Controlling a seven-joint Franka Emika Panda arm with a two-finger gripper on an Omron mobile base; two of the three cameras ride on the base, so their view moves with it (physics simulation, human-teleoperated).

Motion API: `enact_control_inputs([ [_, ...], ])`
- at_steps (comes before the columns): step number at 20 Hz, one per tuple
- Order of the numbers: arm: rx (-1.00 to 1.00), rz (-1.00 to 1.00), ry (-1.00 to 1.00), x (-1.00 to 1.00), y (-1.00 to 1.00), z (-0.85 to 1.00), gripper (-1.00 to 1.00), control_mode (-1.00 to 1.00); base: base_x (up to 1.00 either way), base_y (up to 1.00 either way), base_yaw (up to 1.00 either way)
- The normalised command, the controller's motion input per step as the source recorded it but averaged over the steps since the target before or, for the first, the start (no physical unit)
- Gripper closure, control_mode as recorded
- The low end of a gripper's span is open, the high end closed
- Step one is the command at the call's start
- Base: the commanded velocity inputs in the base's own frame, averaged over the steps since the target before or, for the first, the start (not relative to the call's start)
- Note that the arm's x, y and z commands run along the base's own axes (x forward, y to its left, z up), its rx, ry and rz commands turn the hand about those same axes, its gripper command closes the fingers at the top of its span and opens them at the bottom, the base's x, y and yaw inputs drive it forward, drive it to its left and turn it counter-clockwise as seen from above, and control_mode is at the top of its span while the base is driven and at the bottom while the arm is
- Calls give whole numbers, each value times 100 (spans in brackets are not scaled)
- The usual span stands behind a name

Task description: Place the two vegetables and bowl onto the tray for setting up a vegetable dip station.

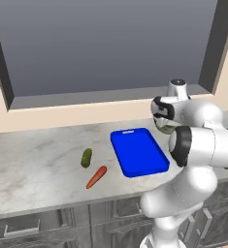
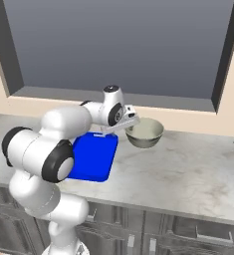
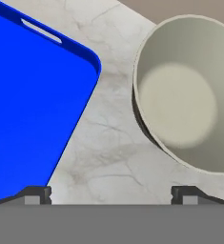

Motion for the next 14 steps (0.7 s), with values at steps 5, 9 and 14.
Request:
enact_control_inputs([
  [5,0,2,0,22,-4,-17,-100,-100,0,0,0],
  [9,0,1,0,22,-4,-17,-100,-100,0,0,0],
  [14,0,0,0,21,-4,-16,-100,-100,0,0,0],
])
